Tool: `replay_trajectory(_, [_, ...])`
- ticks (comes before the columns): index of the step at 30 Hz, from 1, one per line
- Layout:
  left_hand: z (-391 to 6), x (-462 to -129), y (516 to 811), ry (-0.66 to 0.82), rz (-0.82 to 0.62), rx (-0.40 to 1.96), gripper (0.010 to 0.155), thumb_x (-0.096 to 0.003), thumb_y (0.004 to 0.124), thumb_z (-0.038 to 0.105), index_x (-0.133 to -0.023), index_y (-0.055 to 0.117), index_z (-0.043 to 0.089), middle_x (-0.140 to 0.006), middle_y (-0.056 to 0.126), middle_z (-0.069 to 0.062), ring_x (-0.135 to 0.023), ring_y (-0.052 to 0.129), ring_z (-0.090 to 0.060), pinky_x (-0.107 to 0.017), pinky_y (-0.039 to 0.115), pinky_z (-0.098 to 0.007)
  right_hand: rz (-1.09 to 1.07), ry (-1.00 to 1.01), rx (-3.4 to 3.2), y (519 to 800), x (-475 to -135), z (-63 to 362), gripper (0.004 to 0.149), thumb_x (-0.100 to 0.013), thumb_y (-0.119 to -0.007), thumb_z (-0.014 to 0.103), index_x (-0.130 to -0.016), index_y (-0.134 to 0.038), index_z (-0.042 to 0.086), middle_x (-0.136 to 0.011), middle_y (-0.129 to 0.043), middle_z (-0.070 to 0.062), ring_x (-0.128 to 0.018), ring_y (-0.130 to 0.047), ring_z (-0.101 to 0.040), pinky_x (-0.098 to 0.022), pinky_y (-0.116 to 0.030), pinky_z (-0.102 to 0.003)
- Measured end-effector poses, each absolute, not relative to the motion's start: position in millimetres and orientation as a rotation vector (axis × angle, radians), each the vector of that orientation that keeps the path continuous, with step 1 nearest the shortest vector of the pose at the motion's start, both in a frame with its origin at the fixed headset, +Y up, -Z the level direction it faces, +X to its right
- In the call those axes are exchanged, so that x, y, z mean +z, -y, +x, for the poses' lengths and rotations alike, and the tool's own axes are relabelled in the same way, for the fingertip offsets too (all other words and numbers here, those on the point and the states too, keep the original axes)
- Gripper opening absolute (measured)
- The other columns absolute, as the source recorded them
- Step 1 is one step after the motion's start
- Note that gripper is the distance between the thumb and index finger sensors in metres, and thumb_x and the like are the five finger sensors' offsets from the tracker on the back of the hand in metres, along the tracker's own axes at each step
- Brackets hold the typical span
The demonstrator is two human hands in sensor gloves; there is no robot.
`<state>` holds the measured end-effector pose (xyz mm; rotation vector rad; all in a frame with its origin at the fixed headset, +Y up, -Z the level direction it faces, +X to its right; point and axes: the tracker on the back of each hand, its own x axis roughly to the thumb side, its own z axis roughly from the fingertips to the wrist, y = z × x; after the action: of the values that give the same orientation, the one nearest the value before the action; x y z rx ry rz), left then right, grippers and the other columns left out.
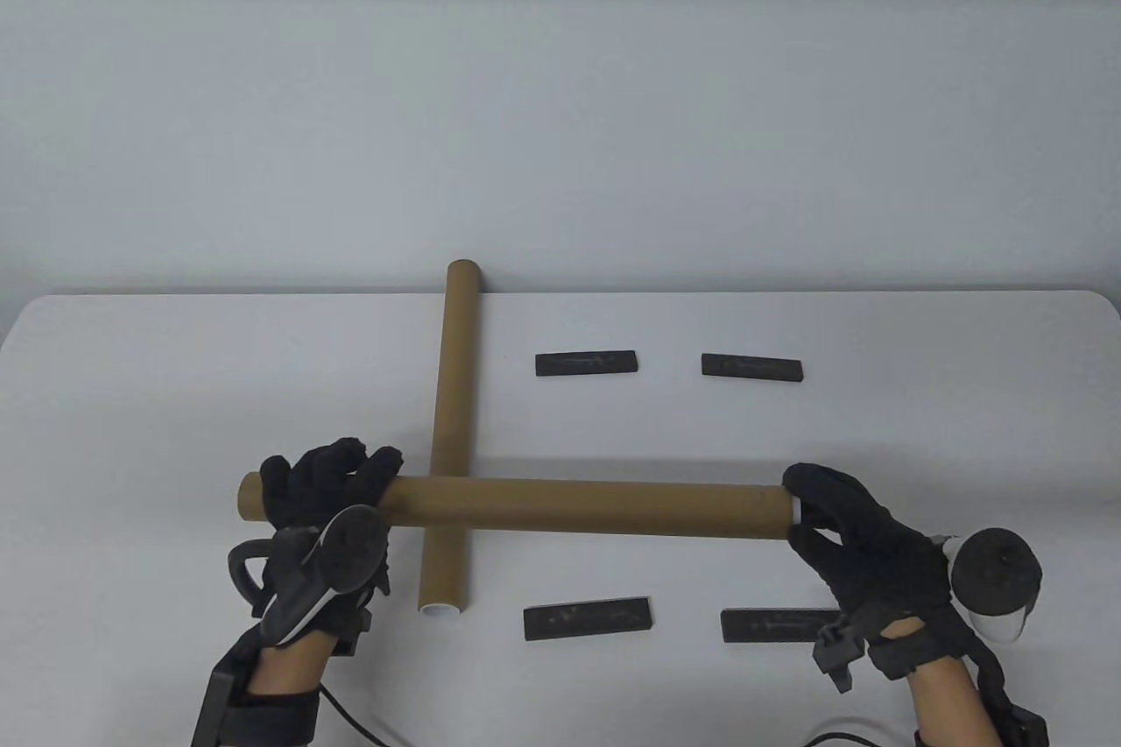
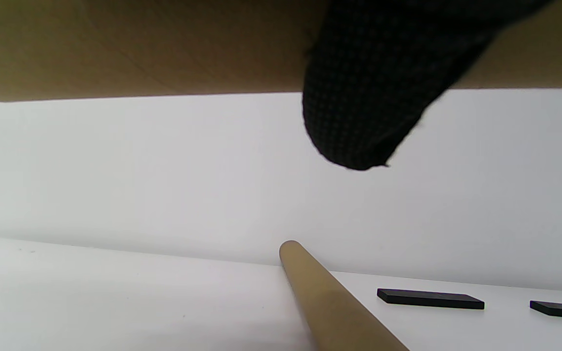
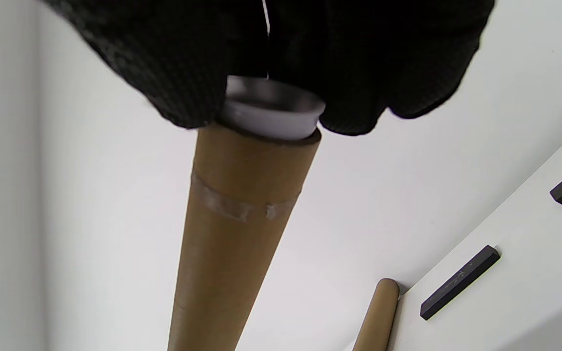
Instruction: Roll up papers and store in mailing tubes
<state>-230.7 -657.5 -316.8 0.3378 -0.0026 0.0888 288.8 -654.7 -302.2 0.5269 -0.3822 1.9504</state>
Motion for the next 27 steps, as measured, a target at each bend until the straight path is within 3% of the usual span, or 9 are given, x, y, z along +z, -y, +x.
replay_trajectory(12, [-222, -318, 660, -0.015, 0.29, 0.071, 0.073, -0.031, 0.101, 0.041, -0.091, 0.06, 0.054, -0.103, 0.063, 0.009, -0.098, 0.075, -0.017, -0.077, 0.049, -0.06, 0.482, 0.489, 1.978, 651, -296, 292, 0.062, -0.046, -0.092, 0.035, -0.102, -0.077, 0.014, -0.103, -0.081, -0.016, -0.087, -0.097, -0.04, -0.063, -0.083, -0.053])
replay_trajectory(19, [-220, -317, 659, -0.02, 0.267, 0.061, 0.073, -0.0311, 0.101, 0.042, -0.091, 0.061, 0.054, -0.103, 0.064, 0.009, -0.097, 0.076, -0.017, -0.076, 0.05, -0.059, 0.529, 0.44, 1.948, 656, -297, 286, 0.077, -0.047, -0.09, 0.047, -0.109, -0.065, 0.008, -0.11, -0.068, -0.022, -0.096, -0.086, -0.045, -0.066, -0.078, -0.057])
replay_trajectory(23, [-216, -318, 660, -0.017, 0.255, 0.043, 0.073, -0.031, 0.1, 0.043, -0.091, 0.061, 0.053, -0.103, 0.066, 0.008, -0.096, 0.077, -0.019, -0.075, 0.052, -0.059, 0.568, 0.392, 2.02, 660, -297, 272, 0.094, -0.048, -0.086, 0.051, -0.114, -0.042, -0.001, -0.116, -0.046, -0.03, -0.103, -0.065, -0.056, -0.069, -0.065, -0.065])
replay_trajectory(27, [-217, -318, 662, -0.02, 0.225, 0.031, 0.073, -0.0309, 0.1, 0.044, -0.092, 0.061, 0.053, -0.103, 0.065, 0.007, -0.096, 0.076, -0.019, -0.075, 0.051, -0.058, 0.568, 0.366, 2.054, 666, -300, 270, 0.095, -0.049, -0.084, 0.052, -0.114, -0.039, -0.002, -0.116, -0.043, -0.031, -0.103, -0.062, -0.058, -0.068, -0.064, -0.068])
